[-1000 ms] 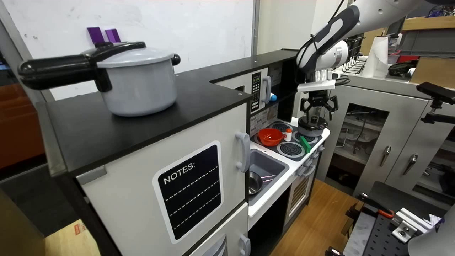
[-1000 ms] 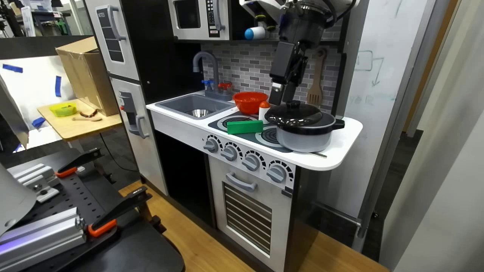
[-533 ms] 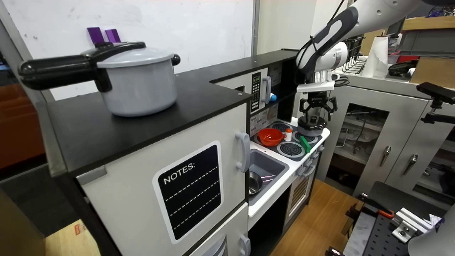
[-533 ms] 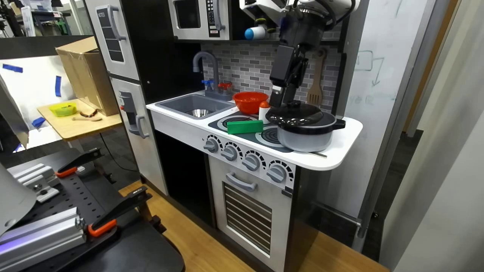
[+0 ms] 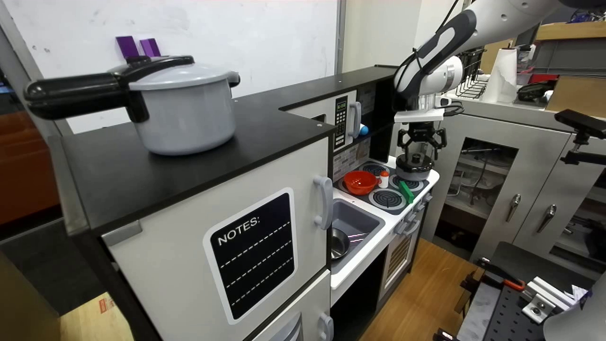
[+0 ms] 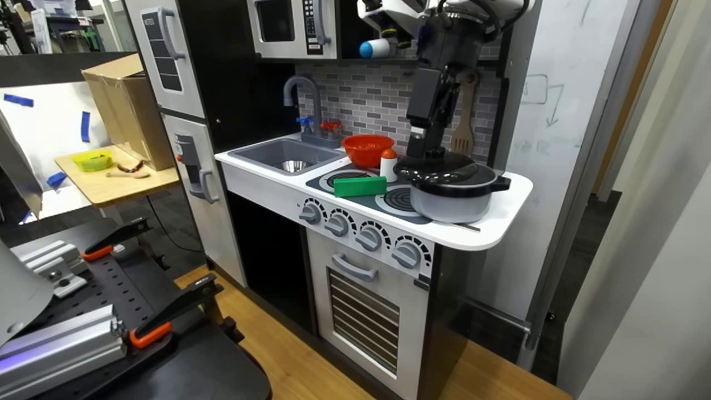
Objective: Remove the black lid from the grey pot on the stove and place it inside the sink
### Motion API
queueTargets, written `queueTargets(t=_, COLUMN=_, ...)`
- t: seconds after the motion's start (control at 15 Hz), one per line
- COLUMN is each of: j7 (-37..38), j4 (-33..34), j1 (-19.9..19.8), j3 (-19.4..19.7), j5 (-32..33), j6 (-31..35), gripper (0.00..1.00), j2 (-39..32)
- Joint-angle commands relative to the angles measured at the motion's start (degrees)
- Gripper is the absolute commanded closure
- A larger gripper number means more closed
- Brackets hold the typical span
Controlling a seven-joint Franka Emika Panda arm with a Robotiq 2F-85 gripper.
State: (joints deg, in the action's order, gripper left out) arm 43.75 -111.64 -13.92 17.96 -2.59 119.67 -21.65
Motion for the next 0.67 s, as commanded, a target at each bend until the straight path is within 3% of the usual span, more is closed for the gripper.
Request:
queueTargets(t=0.0, j7=-0.54, j4=2.55, j1=-0.04, j3=-0.02, j5=-0.22, j6=0.01, gripper=0.0, j2=-2.01)
queueTargets(t=0.2, j7=-0.68, j4=2.99, j1=-0.25, j3=0.06, j5=-0.48, j6=0.02, gripper=0.0, j2=-2.39)
queueTargets(t=0.27, j7=-0.79, j4=3.21, j1=-0.36, j3=0.08, j5=-0.6, j6=-0.17, gripper=0.25, j2=-2.55)
queueTargets(t=0.33, j7=-0.73, j4=3.48, j1=-0.46, j3=0.16, j5=-0.69, j6=-0.28, gripper=0.27, j2=-2.79)
queueTargets(t=0.6, j7=-0.65, j4=4.62, j1=-0.98, j3=0.4, j5=-0.82, j6=-0.48, gripper=0.56, j2=-3.43)
